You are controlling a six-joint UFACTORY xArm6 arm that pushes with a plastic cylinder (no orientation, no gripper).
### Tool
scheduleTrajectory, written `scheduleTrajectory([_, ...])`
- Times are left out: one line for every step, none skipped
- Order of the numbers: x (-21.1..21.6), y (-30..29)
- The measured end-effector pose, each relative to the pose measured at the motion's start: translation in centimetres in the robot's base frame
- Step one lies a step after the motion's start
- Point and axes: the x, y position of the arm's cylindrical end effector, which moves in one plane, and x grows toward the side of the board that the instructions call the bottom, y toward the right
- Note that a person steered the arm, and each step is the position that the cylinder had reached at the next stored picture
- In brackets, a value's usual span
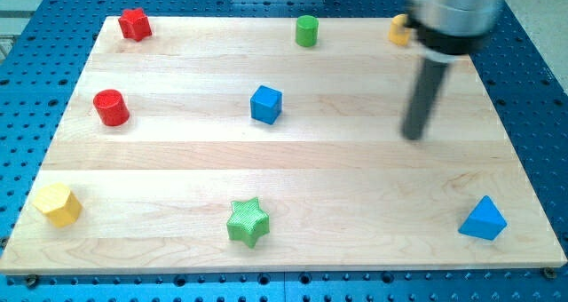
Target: Move the triangle to the top right to the green star
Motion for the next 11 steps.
scheduleTrajectory([5.4,7.0])
scheduleTrajectory([13.7,6.8])
scheduleTrajectory([15.7,1.8])
scheduleTrajectory([12.1,0.5])
scheduleTrajectory([8.1,-3.4])
scheduleTrajectory([10.6,-5.2])
scheduleTrajectory([14.0,-2.2])
scheduleTrajectory([13.9,-9.2])
scheduleTrajectory([8.3,-12.2])
scheduleTrajectory([3.0,-14.1])
scheduleTrajectory([5.9,-12.7])
